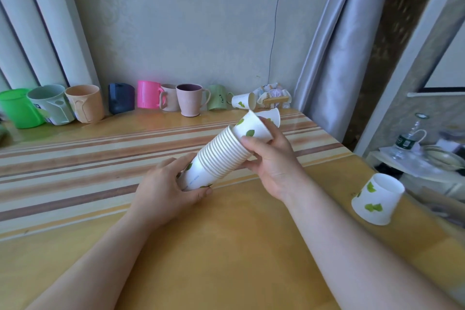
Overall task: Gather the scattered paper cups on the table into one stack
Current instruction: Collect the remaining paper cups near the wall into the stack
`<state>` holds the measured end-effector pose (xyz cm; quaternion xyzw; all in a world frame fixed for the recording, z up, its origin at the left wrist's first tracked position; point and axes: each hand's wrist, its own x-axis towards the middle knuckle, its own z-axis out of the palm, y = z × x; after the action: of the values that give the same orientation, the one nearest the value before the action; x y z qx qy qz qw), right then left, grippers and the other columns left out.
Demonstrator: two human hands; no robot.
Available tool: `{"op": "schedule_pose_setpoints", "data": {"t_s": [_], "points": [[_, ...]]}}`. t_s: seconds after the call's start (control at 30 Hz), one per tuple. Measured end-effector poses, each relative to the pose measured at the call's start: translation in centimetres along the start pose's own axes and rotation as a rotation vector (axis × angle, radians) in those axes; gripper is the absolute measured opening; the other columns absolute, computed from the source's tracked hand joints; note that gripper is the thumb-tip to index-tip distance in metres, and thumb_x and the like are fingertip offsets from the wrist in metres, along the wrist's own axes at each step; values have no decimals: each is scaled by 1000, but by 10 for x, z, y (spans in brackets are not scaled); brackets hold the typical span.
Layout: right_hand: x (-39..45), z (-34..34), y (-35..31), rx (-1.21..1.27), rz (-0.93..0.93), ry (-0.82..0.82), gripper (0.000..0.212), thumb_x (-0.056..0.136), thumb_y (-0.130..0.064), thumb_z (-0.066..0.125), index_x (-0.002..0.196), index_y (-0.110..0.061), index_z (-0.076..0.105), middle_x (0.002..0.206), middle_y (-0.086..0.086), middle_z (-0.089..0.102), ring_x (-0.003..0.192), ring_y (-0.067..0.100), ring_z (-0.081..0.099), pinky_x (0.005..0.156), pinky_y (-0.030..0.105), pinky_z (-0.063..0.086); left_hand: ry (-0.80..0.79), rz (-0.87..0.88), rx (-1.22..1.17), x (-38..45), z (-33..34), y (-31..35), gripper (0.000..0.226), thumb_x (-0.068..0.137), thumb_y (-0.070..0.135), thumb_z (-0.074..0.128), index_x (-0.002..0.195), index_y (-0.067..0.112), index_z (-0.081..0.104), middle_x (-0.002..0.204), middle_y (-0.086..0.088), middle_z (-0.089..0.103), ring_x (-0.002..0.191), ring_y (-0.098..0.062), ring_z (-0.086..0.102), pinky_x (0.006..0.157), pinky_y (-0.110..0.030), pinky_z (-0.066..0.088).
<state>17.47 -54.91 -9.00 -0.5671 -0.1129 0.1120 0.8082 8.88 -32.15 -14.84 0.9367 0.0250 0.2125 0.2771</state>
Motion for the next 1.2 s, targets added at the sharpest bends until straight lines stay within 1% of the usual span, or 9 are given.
{"op": "schedule_pose_setpoints", "data": {"t_s": [0.13, 0.33, 0.6, 0.7, 0.77, 0.87, 0.93, 1.1, 1.2], "points": [[-21, -22, -1, 20, 12, 33, 77, 80, -14, 81, 151, -28, 54, 129, 7, 76, 111, 29, 72, 101, 56, 58, -22, 97, 16, -6, 4, 22, 74, 72, 60, 91, 140, 46, 64, 95, 24, 64, 90, -13, 61, 69, -23, 44], [-62, -64, -16, -69, 7, 77, 67, 83, -19, 81, 143, -37, 60, 144, 12, 70, 127, 34, 71, 115, 62, 48, -123, 116, -102, -18, 23, 51, 71, 70, 64, 90, 135, 51, 66, 94, 23, 72, 86, 0, 65, 72, -21, 49], [-112, -112, -49, -350, -60, 83, 74, 87, -16, 87, 150, -39, 55, 139, 0, 72, 120, 21, 75, 104, 48, 57, -143, 215, -180, -30, 48, 75, 72, 69, 69, 88, 135, 50, 65, 95, 20, 65, 84, 2, 61, 73, -15, 45], [-120, -135, -63, -660, -273, 324, 64, 81, -3, 68, 127, -47, 67, 117, -9, 76, 95, 18, 71, 88, 42, 58, -151, 248, -179, -32, 52, 79, 77, 70, 67, 88, 141, 49, 63, 98, 23, 59, 85, 4, 60, 73, -9, 40], [-117, -158, -70, -1091, -382, 544, 60, 79, -7, 68, 126, -44, 70, 120, -9, 70, 103, 25, 60, 94, 42, 51, -149, 273, -178, -31, 53, 80, 82, 67, 74, 82, 142, 50, 62, 98, 24, 58, 87, 4, 61, 73, -9, 39], [-110, -183, -69, -1589, -49, 509, 70, 87, -31, 73, 150, -51, 52, 152, -7, 47, 134, 37, 41, 111, 45, 40, -155, 272, -180, -32, 53, 79, 82, 67, 73, 83, 143, 51, 61, 96, 22, 59, 87, 6, 60, 72, -11, 40], [-110, -193, -58, -1559, 142, 405, 76, 88, -39, 74, 156, -53, 41, 158, -7, 41, 140, 36, 42, 111, 43, 41, -159, 257, -188, -33, 51, 79, 79, 70, 67, 88, 143, 51, 61, 95, 19, 61, 87, 6, 60, 71, -10, 39], [-107, -189, -46, -1415, -14, 490, 52, 87, -34, 81, 133, -38, 57, 134, -3, 58, 118, 26, 60, 86, 36, 46, -165, 242, -188, -34, 50, 79, 75, 72, 64, 89, 141, 46, 64, 93, 16, 62, 85, 2, 60, 69, -15, 40], [-105, -173, -40, -1104, -95, 576, 46, 83, -31, 90, 109, -28, 53, 112, -1, 65, 95, 23, 65, 67, 35, 47, -164, 238, -187, -33, 50, 78, 74, 72, 65, 89, 140, 46, 64, 93, 16, 62, 86, 1, 60, 70, -16, 40]]}}
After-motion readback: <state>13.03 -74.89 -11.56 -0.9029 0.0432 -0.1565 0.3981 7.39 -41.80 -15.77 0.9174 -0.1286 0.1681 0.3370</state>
